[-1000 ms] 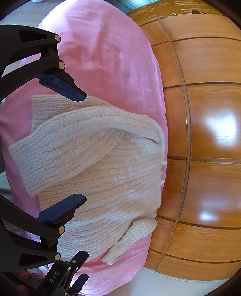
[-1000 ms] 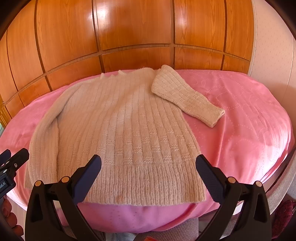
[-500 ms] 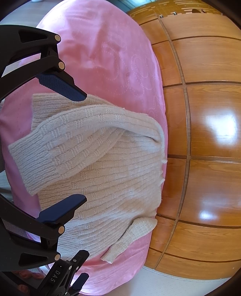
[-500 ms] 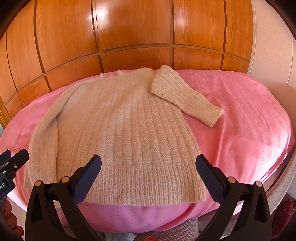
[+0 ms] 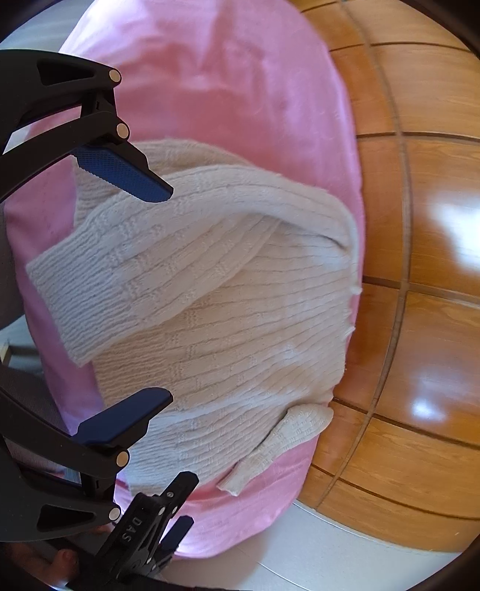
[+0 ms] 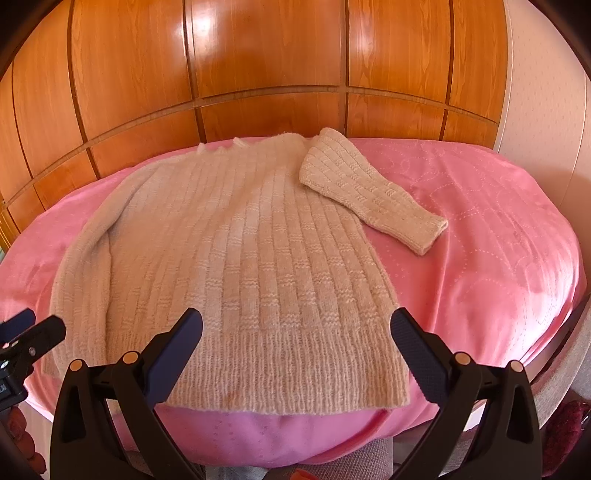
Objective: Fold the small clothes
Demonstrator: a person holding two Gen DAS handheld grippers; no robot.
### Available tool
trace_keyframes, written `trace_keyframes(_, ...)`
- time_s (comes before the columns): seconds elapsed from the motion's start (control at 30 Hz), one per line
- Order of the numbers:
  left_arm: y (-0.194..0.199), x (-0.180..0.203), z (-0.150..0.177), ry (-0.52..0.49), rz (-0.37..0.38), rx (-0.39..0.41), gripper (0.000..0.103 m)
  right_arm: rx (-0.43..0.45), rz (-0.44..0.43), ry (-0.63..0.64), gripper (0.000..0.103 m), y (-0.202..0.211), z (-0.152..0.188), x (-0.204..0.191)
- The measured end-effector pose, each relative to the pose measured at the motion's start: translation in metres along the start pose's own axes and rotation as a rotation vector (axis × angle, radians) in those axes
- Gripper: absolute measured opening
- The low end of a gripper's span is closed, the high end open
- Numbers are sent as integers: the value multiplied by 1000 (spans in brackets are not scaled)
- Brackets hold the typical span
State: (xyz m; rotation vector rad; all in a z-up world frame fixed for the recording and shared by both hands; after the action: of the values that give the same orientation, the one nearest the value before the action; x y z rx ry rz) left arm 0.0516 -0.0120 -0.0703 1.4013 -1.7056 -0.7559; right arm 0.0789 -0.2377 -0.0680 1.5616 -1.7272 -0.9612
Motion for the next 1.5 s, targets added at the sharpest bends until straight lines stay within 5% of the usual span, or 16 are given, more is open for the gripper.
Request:
trace_keyframes(0.2,-5,-36,-3,188,182,11,99,11,32,-4,101,-10,-11,5)
trace_keyframes(0.4,-9,-62,5,247,96,5,99,67,65,22,101,-25,-29,2)
trace_keyframes(0.5,-14,-66,13,256,124,-36,99,113,101,59,101,-39,-46,-5)
trace_keyframes(0.67,-27,-52,22,206,209,-136,70,123,144,58,101,-68,-75,-7)
trace_keyframes(0.83,-38,-41,24,160,188,-195,63,90,167,27,101,-99,-93,-1)
trace_keyframes(1.07,-38,-46,18,132,149,-196,9,49,174,30,101,-121,-84,-1)
trace_keyframes(1.3,11,-72,-11,54,61,-72,8,64,193,57,101,-120,-78,-8)
trace_keyframes(1.5,34,-136,-50,96,-85,-12,8,30,162,41,101,-125,-80,-5)
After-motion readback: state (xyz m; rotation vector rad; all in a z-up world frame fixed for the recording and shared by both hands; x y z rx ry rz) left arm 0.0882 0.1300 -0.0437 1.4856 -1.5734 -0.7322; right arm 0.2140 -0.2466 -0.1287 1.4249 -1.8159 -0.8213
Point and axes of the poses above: each gripper's, at about its wrist camera, not at the fingertips, and y roughly against the way its jaws point, x to its right, z to its underside, the point moved 6 cm from there along -y, roughly the way its jaws point, and after that the axes turned 12 degrees about -x, right-handed, at the moved point
